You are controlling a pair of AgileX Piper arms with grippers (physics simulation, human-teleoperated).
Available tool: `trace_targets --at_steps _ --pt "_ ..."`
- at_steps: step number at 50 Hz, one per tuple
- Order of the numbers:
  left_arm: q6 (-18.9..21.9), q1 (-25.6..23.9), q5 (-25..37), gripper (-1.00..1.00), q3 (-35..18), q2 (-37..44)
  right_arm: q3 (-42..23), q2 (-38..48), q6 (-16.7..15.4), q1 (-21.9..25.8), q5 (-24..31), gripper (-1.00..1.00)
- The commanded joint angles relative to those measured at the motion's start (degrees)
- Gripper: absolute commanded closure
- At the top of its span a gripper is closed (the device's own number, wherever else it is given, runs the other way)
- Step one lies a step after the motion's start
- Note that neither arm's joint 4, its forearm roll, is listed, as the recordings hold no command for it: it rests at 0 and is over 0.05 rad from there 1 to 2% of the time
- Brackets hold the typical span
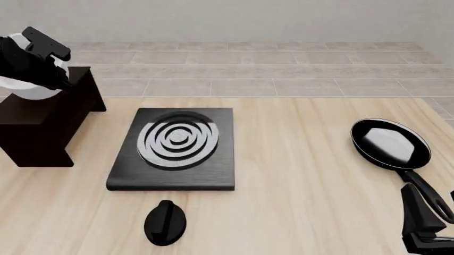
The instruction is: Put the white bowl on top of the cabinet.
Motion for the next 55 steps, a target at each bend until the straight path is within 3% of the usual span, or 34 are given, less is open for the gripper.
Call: trace_targets --at_steps 1,10,11,26,40,43,48,55 --pt "-1.4 1.0 -2.5 1.0 2.9 2.1 0.0 0.0 -0.1 0.0 0.1 -1.0" --pt "-0.3 1.5 -3.0 1.0 3.0 1.6 0.0 0.0 -0.1 0.0 0.1 -1.0" --pt "-0.5 1.5 -2.4 -1.0 2.3 1.7 0.0 0.0 -0.1 0.0 0.1 -1.0" --pt "-0.4 -0.1 0.5 -1.0 -4.0 -1.2 0.0 0.0 -0.1 0.0 0.2 -1.0" --pt "-2.4 -2.4 0.5 -1.0 -4.8 -4.6 0.0 0.0 0.0 -0.1 0.3 -1.0" --pt "-2.7 -3.0 -0.3 -1.0 -2.9 -6.4 0.0 0.0 0.0 -0.2 0.3 -1.0" --pt "-6.9 -3.8 -0.5 -1.0 -2.9 -8.2 0.0 0.0 0.0 -0.1 0.2 -1.0" --pt "-10.6 -4.8 -7.1 -1.0 5.5 -13.8 0.0 0.0 0.1 -0.3 0.1 -1.0"
